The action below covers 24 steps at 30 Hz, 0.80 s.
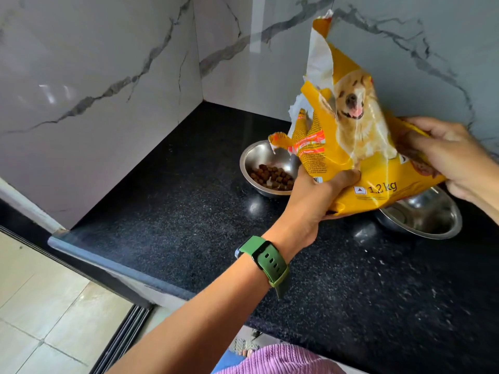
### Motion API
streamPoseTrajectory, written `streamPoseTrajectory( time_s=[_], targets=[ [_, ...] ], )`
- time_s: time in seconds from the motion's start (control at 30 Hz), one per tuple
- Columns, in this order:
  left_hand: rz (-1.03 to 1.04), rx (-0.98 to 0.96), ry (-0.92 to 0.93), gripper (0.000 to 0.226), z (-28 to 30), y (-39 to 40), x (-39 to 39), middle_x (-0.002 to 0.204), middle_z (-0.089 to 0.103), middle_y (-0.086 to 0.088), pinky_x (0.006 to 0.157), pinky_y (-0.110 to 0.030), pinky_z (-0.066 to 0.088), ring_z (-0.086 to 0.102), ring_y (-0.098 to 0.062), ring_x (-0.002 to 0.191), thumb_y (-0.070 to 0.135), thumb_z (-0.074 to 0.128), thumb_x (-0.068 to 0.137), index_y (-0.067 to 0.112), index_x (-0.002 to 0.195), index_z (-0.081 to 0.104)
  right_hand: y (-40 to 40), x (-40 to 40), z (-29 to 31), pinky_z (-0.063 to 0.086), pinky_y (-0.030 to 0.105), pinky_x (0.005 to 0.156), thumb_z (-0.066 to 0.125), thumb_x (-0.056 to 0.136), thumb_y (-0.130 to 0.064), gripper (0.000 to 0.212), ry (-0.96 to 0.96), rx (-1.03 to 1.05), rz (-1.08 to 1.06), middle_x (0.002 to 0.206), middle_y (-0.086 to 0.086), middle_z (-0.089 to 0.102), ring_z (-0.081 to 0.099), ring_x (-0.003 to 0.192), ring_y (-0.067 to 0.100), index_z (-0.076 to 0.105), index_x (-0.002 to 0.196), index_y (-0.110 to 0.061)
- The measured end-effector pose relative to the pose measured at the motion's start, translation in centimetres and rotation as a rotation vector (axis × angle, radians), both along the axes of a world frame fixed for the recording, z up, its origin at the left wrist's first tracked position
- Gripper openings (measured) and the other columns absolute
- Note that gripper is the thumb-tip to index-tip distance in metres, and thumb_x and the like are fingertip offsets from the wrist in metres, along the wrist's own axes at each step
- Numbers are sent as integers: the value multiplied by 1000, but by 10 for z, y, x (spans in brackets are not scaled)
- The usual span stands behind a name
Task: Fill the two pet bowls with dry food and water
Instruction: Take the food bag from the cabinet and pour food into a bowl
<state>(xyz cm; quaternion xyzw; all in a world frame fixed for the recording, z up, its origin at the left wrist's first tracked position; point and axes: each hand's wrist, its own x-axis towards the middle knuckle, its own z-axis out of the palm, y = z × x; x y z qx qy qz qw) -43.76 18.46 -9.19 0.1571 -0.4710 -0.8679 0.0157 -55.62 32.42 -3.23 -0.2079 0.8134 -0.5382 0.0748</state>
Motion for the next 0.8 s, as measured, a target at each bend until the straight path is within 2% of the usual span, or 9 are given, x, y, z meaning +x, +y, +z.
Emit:
streamPoseTrajectory(
  time_s=[0.2,0.37,0.5,0.6,0.67,0.8],
  targets=[
    [-39,86,-80,51,6,-3,-1,124,62,-8,67,-40,59,64,-25,91,15,67,82,20,128,46,-6,1,-1,49,9,52,56,92,-13,25,-23,97,-23,56,-22,67,61,50,-7,65,78,-33],
    [-25,48,-28,50,13,-1,1,122,63,-8,70,-40,59,65,-24,87,15,67,83,20,128,45,-6,9,8,48,7,46,50,95,-10,27,-23,9,-47,51,-22,64,60,46,-7,61,80,-30],
    [-8,16,-9,50,13,0,0,122,63,-7,73,-41,59,65,-27,95,15,68,82,20,127,45,-7,10,15,47,8,46,49,95,-9,26,2,-20,-63,52,-22,65,60,46,-7,62,82,-28],
    [-37,79,-49,54,12,0,2,125,62,-8,68,-40,60,64,-27,95,16,68,81,20,129,44,-6,8,11,48,8,46,54,93,-13,16,-23,64,-44,53,-21,66,60,46,-6,66,97,-23],
    [-37,97,-45,54,10,2,3,124,62,-7,65,-39,60,65,-25,91,15,68,82,21,130,44,-4,7,8,49,8,47,54,93,-14,20,-27,59,-51,53,-21,66,60,46,-6,62,108,-24],
    [-20,72,3,46,11,5,4,114,64,-3,69,-39,59,65,-21,84,15,67,83,20,124,46,-2,8,11,49,10,46,51,94,-13,20,-27,5,-70,54,-20,66,61,46,-4,61,108,-24]
  ],
)
